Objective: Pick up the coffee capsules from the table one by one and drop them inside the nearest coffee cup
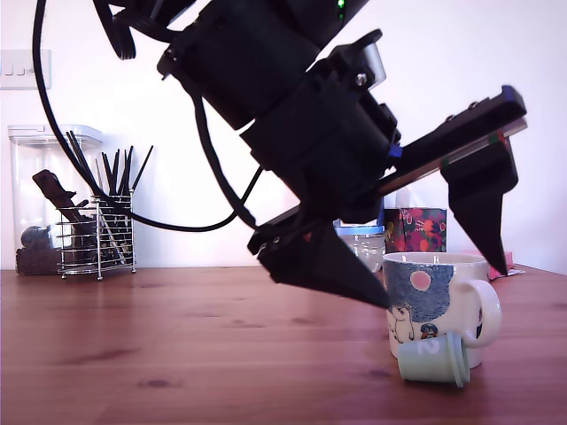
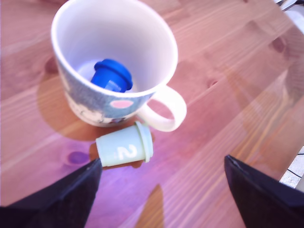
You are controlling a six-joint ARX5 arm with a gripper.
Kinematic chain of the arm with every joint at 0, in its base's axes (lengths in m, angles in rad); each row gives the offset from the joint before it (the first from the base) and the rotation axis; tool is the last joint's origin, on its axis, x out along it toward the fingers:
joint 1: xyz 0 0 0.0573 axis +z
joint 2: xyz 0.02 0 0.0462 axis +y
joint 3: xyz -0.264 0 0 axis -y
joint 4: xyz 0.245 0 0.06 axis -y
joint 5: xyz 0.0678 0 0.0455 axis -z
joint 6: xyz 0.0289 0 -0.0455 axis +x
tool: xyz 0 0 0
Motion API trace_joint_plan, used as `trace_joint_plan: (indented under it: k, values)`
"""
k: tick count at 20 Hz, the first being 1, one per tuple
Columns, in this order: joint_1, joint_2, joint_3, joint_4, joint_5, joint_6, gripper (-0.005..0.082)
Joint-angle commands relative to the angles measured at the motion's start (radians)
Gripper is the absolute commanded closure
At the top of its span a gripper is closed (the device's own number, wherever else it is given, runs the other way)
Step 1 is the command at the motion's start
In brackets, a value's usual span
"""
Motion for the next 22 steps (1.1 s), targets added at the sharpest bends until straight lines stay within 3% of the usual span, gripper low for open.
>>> trace_joint_plan:
  k: [1, 3, 22]
  values:
    - [0.009, 0.025, -0.006, 0.0, -0.014, -0.007, -0.0004]
    - [0.012, 0.039, -0.006, 0.006, -0.04, -0.007, -0.0004]
    - [0.029, 0.167, 0.024, 0.113, -0.05, -0.006, -0.0003]
